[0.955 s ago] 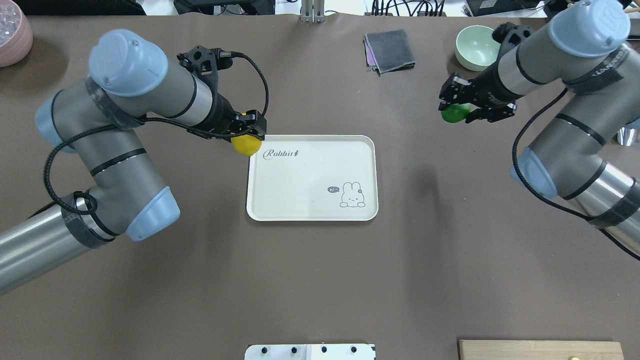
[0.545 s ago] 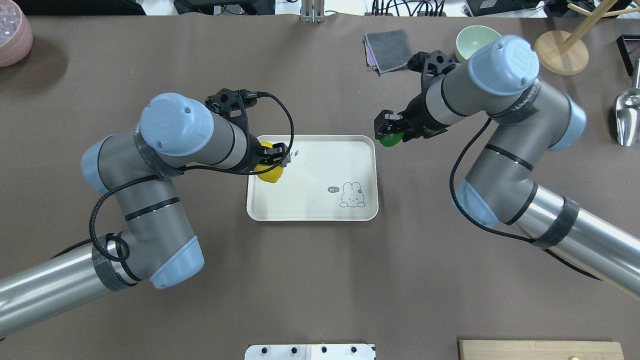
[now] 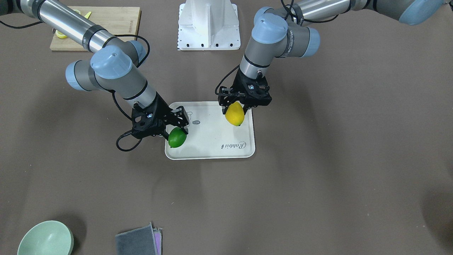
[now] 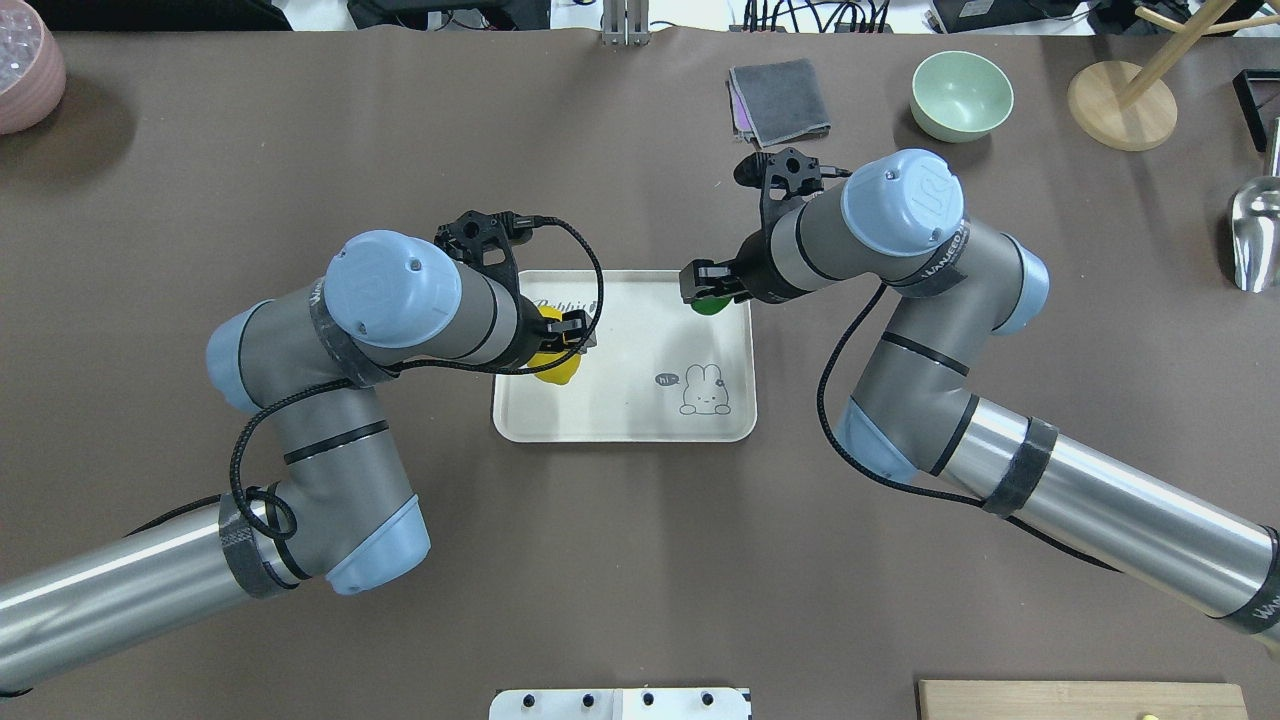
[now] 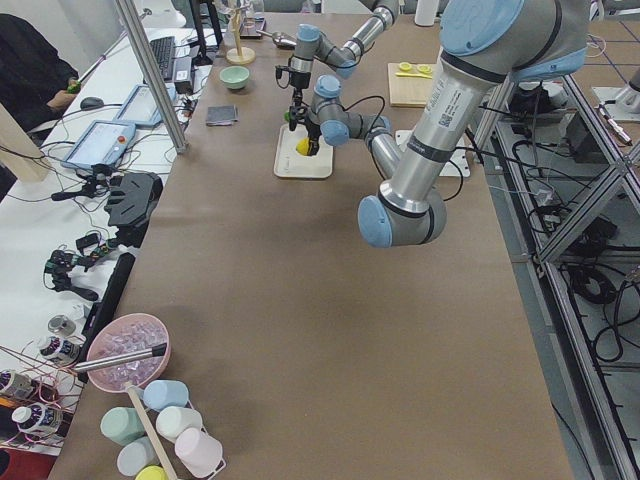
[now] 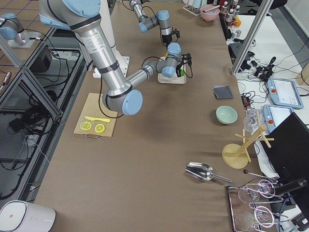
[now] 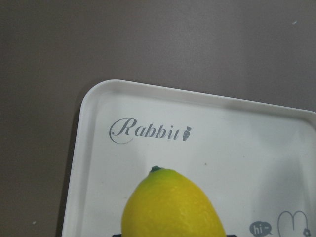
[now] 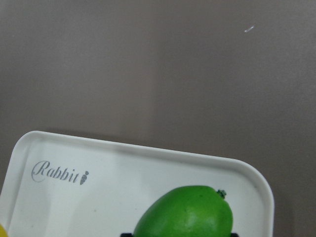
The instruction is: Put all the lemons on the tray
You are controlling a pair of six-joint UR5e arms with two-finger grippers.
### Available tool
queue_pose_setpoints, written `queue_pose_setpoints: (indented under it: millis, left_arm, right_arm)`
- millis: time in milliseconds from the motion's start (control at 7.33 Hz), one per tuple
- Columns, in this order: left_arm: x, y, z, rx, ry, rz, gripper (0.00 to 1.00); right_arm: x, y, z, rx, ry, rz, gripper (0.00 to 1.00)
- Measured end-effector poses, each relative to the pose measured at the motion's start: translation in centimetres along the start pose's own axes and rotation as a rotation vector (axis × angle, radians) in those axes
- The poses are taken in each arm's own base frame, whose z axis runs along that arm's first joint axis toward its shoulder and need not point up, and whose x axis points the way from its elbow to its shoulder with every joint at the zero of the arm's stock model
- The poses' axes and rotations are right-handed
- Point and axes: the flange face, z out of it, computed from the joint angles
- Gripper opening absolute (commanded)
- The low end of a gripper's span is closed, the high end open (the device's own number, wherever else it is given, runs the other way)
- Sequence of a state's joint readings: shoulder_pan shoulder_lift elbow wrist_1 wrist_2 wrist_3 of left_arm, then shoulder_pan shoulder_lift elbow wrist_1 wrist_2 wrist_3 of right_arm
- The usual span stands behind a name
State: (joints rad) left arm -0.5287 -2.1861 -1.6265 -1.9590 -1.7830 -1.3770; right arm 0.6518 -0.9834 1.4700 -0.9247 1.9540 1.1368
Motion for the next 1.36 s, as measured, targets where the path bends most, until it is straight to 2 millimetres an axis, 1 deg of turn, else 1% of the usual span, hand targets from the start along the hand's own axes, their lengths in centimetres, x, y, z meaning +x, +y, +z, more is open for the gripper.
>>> queue_pose_setpoints:
  millis: [136, 273, 409, 682, 818, 955, 1091, 1227, 1364]
  left_arm:
    - [-0.1, -0.1, 0.7, 0.000, -0.002, -0.001, 0.00]
    - [-0.3, -0.2, 1.3, -0.002, -0.008, -0.002, 0.00]
    - [-0.3, -0.3, 1.9, -0.003, -0.015, -0.003, 0.00]
    - [-0.4, -0.5, 2.7, -0.005, -0.029, -0.005, 0.00]
    - [-0.6, -0.6, 3.1, -0.007, -0.038, -0.006, 0.89]
    - [-0.7, -0.7, 3.3, -0.007, -0.042, -0.005, 0.98]
    - [-0.7, -0.8, 3.2, -0.005, -0.042, -0.003, 0.98]
    - [-0.8, -1.1, 3.0, -0.001, -0.044, 0.000, 0.98]
    - [-1.0, -1.9, 2.3, 0.008, -0.044, 0.018, 0.98]
  right_arm:
    - [-0.8, 0.3, 0.7, 0.004, 0.003, -0.004, 0.00]
    - [-1.3, 0.6, 1.5, 0.004, 0.009, -0.004, 0.55]
    - [-1.6, 0.8, 2.0, 0.001, 0.011, -0.003, 0.99]
    - [-2.8, 0.7, 2.2, -0.003, 0.012, 0.002, 1.00]
    - [-3.7, 0.2, 1.9, -0.005, 0.019, 0.008, 1.00]
    - [-4.5, -0.5, 1.4, -0.002, 0.020, 0.012, 1.00]
    - [-4.6, -1.6, 0.5, 0.003, 0.016, 0.018, 1.00]
    - [-4.2, -3.2, -0.8, -0.001, 0.005, 0.031, 1.00]
    - [-3.0, -5.1, -2.5, -0.015, -0.006, 0.049, 1.00]
